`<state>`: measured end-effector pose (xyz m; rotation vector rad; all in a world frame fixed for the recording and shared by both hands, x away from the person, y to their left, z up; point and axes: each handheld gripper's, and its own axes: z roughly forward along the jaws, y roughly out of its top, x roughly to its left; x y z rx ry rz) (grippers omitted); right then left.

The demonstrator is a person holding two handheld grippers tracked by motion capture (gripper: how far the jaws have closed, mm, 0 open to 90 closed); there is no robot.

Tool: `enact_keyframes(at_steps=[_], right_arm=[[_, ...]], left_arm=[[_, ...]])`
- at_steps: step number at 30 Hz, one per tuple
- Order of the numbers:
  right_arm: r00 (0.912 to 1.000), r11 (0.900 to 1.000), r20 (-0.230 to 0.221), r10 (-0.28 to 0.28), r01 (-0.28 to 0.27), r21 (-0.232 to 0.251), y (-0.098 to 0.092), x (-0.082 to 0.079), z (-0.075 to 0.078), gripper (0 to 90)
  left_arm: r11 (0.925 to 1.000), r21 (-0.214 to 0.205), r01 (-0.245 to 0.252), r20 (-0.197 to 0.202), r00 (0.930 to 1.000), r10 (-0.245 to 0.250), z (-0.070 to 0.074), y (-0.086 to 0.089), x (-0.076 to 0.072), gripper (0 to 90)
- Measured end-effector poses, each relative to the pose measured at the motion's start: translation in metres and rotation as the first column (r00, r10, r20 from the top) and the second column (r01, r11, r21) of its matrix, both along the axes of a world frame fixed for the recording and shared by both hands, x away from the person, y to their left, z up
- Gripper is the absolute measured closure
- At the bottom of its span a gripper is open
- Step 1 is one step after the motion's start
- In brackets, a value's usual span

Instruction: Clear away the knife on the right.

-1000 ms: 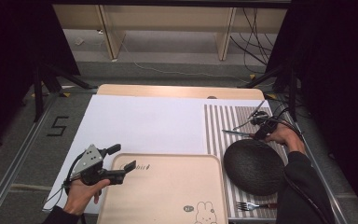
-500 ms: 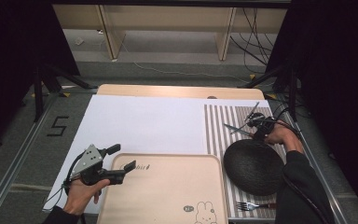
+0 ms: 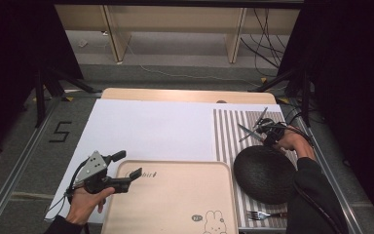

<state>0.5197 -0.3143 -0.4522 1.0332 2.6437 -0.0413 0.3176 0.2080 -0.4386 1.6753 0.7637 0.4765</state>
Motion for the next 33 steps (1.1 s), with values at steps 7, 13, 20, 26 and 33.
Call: enact_keyframes(at_steps=[7, 13, 20, 26, 33], right_arm=[[0.9987, 0.9997, 0.048, -0.017, 0.017, -0.014, 0.002, 0.002, -0.001, 76.9], [0.9933, 0.9984, 0.101, -0.056, 0.055, 0.011, 0.003, 0.005, 0.008, 77.0], [0.9755, 0.9801, 0.17, -0.14, 0.113, 0.163, 0.002, 0.005, 0.029, 77.0], [0.9569, 0.906, 0.191, -0.219, 0.127, 0.404, -0.002, -0.01, 0.049, 77.0], [0.9476, 0.7952, 0.141, -0.287, 0.154, 0.587, 0.001, -0.028, 0.059, 77.1]], left_arm=[[1.0, -0.003, -0.001, -0.001, 1.0, 0.001, 0.0, 0.0, 0.0, 16.1], [1.0, -0.005, -0.004, -0.002, 1.0, 0.004, 0.0, 0.0, 0.0, 16.2], [0.9999, -0.006, -0.009, -0.002, 1.0, 0.009, 0.0, 0.001, 0.0, 16.2], [0.9999, -0.01, -0.013, -0.002, 0.9999, 0.013, 0.0, 0.002, 0.001, 16.2], [0.9998, -0.008, -0.018, 0.001, 0.9998, 0.018, 0.001, 0.003, 0.001, 16.1]])
